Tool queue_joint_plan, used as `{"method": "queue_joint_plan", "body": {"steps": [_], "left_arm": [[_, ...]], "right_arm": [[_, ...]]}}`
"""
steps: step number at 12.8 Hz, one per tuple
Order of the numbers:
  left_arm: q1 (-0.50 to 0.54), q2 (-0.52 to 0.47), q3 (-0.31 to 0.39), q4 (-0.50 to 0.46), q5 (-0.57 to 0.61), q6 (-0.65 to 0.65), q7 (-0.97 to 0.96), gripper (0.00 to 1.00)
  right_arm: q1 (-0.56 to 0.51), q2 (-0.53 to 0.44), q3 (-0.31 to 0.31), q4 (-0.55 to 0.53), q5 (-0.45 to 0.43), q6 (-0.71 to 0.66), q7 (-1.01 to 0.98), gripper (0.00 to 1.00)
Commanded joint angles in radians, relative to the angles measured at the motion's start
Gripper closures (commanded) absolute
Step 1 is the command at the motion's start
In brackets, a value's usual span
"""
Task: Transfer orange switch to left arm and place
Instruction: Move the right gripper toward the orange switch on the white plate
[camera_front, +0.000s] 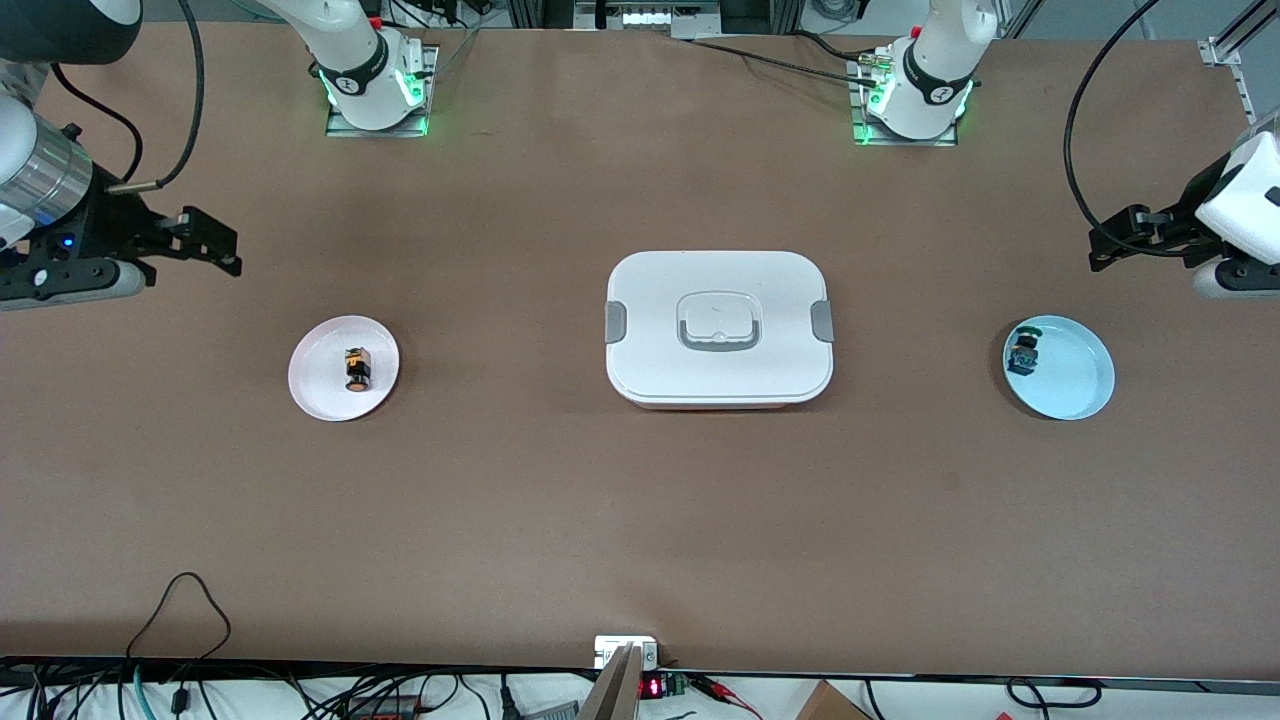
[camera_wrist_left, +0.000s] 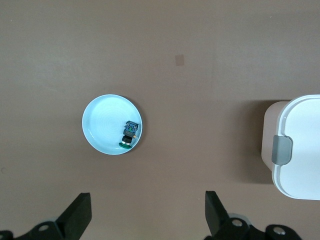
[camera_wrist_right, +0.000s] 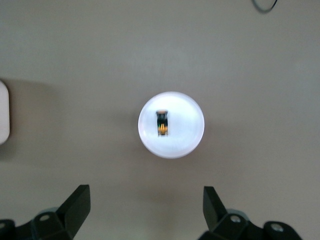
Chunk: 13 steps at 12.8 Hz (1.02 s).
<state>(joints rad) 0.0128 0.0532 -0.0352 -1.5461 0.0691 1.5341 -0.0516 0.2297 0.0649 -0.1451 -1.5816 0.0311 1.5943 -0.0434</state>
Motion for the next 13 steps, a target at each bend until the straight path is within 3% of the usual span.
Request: {"method": "queue_joint_plan", "body": {"steps": [1, 8, 13], "left_arm": [[0.007, 0.017, -0.002, 0.028, -0.023, -0.006, 0.012, 0.0], [0.009, 0.02, 0.0, 0.027, -0.025, -0.006, 0.01, 0.0], [0.009, 0.02, 0.0, 0.026, -0.025, -0.006, 0.01, 0.0]], "right_arm": [[0.003, -0.042, 0.01, -0.06, 0.007, -0.008, -0.009, 0.0], [0.074, -0.097, 0.019, -0.369, -0.005, 0.243, -0.072, 0.0], [0.05, -0.093, 0.01, -0.385, -0.026, 0.292, -0.102, 0.0]]}}
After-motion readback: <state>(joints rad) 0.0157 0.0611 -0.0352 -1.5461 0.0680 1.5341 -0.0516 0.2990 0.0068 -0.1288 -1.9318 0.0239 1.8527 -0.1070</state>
